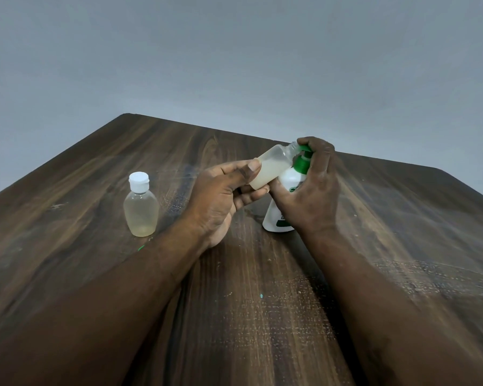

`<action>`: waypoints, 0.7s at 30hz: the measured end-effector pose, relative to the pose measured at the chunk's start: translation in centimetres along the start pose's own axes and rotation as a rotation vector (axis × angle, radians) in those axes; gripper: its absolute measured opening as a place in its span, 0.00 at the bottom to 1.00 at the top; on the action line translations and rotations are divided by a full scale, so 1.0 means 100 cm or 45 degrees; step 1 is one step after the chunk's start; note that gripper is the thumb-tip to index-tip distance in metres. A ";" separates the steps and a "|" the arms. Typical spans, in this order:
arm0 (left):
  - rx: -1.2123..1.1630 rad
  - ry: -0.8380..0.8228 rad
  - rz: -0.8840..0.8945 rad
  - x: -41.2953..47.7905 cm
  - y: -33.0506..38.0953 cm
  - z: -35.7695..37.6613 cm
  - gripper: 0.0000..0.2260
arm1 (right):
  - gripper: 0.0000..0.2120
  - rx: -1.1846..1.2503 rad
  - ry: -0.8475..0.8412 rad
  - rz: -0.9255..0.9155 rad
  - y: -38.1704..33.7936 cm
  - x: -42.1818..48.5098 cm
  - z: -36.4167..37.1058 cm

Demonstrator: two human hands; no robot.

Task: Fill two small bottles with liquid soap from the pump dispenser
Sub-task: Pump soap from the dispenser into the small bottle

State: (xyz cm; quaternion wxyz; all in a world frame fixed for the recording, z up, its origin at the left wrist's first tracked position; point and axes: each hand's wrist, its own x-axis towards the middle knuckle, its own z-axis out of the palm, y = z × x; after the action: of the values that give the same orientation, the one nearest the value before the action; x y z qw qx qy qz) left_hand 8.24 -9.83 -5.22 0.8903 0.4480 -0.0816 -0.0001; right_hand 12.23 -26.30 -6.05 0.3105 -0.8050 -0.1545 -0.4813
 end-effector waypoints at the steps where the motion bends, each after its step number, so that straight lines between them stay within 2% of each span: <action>1: 0.003 0.000 0.003 0.000 0.000 0.001 0.15 | 0.33 0.005 0.002 0.005 0.000 0.000 0.000; 9: 0.059 -0.007 -0.028 -0.003 0.000 0.004 0.19 | 0.39 0.020 -0.035 0.002 0.000 0.001 -0.005; 18: 0.044 0.030 -0.042 -0.004 0.000 0.004 0.20 | 0.32 0.076 0.018 0.060 -0.001 -0.002 0.000; 21: 0.035 0.036 -0.043 -0.005 0.000 0.004 0.20 | 0.33 0.077 0.006 0.055 0.001 -0.002 0.000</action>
State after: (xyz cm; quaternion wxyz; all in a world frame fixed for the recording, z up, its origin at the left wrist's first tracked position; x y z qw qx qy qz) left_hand 7.68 -10.10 -5.03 0.8851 0.4613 -0.0615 -0.0075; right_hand 12.14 -26.38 -6.26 0.3453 -0.7973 -0.1510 -0.4715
